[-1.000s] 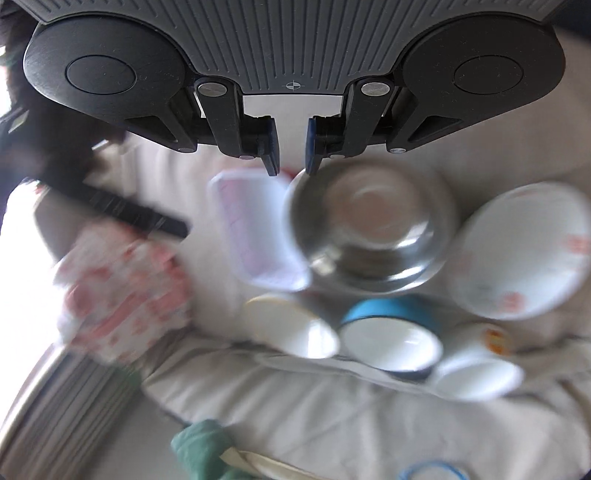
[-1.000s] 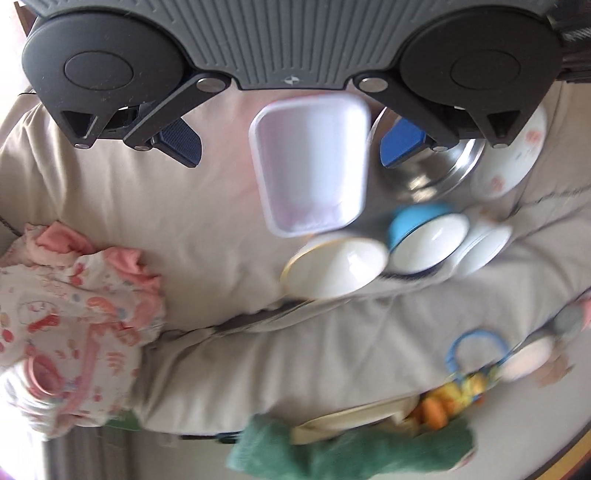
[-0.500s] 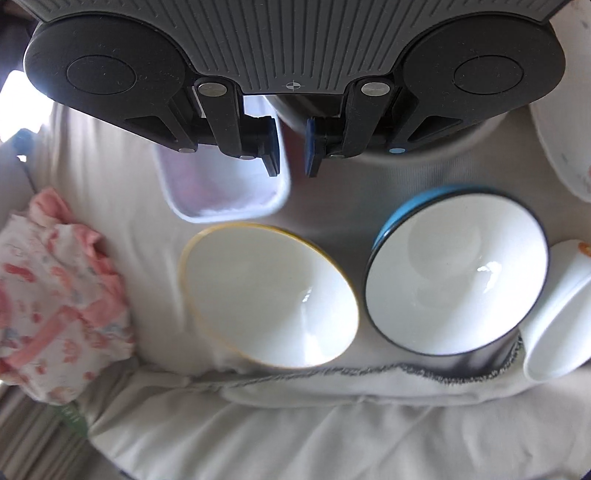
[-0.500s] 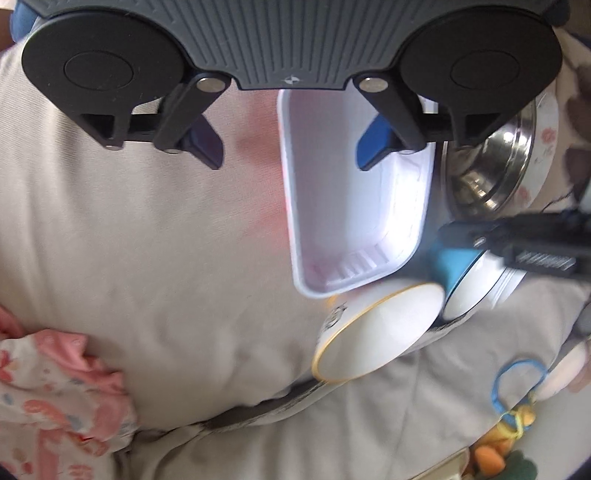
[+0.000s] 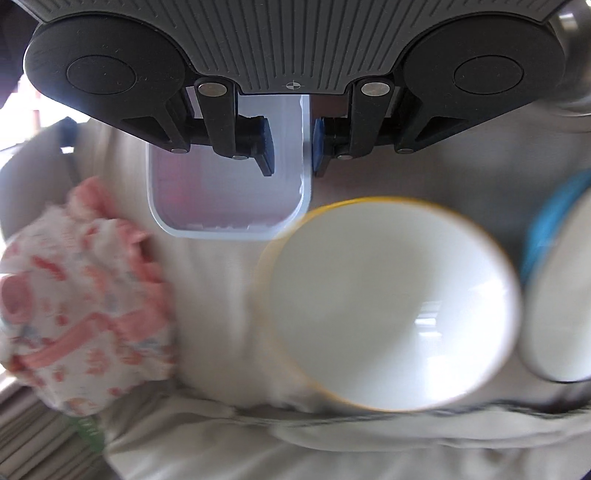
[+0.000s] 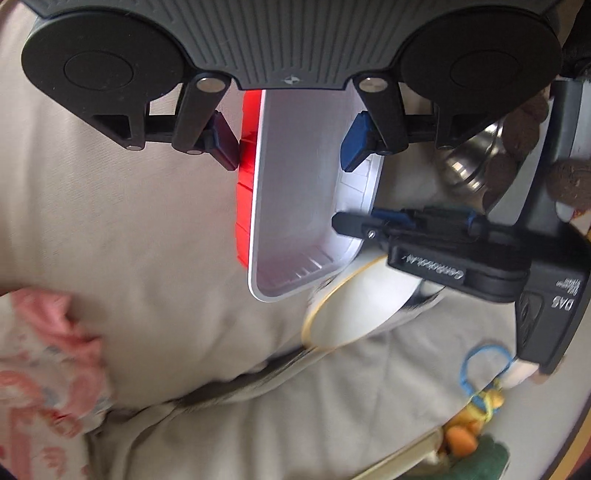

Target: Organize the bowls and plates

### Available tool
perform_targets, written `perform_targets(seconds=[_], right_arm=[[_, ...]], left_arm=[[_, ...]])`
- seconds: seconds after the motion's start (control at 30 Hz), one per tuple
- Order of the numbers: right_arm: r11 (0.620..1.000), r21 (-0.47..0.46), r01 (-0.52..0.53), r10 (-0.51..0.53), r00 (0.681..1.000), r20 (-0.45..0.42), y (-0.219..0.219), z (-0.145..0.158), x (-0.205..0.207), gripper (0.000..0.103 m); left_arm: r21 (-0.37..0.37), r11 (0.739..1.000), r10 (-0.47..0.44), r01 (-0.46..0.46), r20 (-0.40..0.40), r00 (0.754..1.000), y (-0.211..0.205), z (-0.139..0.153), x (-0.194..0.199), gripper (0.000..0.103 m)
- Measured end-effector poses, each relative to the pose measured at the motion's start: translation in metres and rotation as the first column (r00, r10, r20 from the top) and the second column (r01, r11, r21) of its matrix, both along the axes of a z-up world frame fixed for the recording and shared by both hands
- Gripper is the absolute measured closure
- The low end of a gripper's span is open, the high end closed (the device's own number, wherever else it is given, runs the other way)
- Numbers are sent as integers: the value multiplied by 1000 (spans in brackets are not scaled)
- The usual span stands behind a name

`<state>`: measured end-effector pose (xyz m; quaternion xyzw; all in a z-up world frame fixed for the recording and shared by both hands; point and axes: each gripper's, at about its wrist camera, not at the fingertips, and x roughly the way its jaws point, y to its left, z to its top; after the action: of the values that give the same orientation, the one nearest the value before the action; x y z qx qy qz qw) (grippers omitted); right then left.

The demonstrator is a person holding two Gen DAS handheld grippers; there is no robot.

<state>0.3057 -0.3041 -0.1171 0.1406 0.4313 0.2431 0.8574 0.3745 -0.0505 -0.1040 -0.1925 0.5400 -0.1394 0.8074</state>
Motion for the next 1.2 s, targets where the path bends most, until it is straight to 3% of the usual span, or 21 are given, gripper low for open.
perform_targets(seconds=[0.1,0.17,0.23,0.33,0.43,0.5,0.57,0.7,0.83,0.97,1.2], right_arm=[[993,-78,94,-91,995,43,-16,1,9,41],[968,-179,175,-159,983,96,-17,1,7,40],[948,-231,219,-187,970,154,-16,5,-1,35],[957,-203,206,-168,967,190,-14,15,-16,33],[977,-154,145,-115,976,185,5,27,-22,31],[990,-121,77,-57,986,158,26,34,-23,29],[995,-97,6,5,993,119,52,36,-25,27],[992,-77,-97,100,994,34,103,27,-37,24],[987,-48,-155,152,986,-67,140,6,-46,24],[989,2,-147,146,980,-136,146,-4,-44,24],[990,-5,-144,142,984,-108,148,2,-48,27]], left_arm=[[-32,999,-41,43,47,998,-11,2,0,78],[-24,999,-43,45,78,996,-9,11,-9,78],[-70,997,-32,40,112,993,7,25,-29,78],[-84,996,31,-14,201,979,44,54,-71,78],[37,985,148,-167,301,942,87,78,-119,78],[139,946,237,-294,327,915,114,81,-148,78],[160,910,324,-382,300,897,141,73,-169,78],[81,882,440,-464,215,872,176,44,-200,79],[16,890,447,-456,169,878,182,25,-203,79],[-32,905,424,-424,139,895,179,10,-205,79],[-54,915,402,-399,73,912,170,-6,-208,81]])
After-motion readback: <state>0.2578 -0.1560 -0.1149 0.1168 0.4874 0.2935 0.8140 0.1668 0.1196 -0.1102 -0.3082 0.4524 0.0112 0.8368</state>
